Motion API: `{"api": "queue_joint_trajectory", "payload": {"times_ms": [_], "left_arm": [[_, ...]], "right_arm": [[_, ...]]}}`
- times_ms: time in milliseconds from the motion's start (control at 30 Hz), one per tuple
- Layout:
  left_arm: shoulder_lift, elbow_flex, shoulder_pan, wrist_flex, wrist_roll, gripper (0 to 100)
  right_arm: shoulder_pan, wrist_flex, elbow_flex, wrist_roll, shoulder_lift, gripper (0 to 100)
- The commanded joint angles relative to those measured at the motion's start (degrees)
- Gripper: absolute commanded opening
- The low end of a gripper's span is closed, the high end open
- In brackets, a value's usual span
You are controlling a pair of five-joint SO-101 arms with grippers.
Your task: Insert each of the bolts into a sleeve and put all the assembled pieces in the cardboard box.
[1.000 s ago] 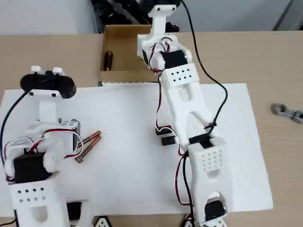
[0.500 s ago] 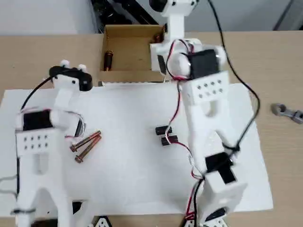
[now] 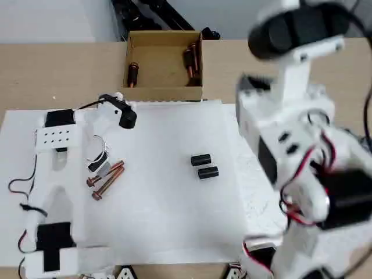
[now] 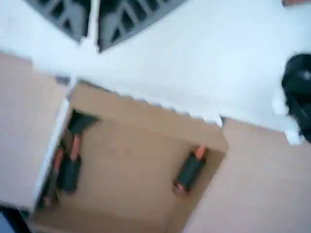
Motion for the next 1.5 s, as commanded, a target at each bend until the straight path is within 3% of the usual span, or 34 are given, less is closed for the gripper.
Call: {"api": "queue_joint_trajectory", "payload": {"times_ms": [0, 300, 567, 1133, 1333, 1467], "left_arm": [[1.8, -2.2, -1.3, -3.4, -0.8, 9], [4.4, -1.3, -1.3, -4.5, -5.7, 8], [4.7, 0.9, -1.3, -4.8, -9.4, 8], [9.1, 7.0, -1.8, -13.5, -11.0, 8], [17.9, 6.9, -6.1, -19.2, -11.0, 8], [21.1, 3.7, -8.4, -17.3, -11.2, 8]], "right_arm": [[2.5, 0.0, 13.1, 0.5, -10.5, 0.5], [4.4, -4.1, 41.3, 0.6, -35.5, 0.5], [4.2, -7.8, 55.6, 0.6, -50.1, 0.5], [4.2, -7.5, 57.9, 0.5, -52.6, 0.5], [4.2, -7.1, 57.9, 0.6, -52.6, 0.5], [4.2, -7.1, 57.9, 0.6, -52.6, 0.5]]}}
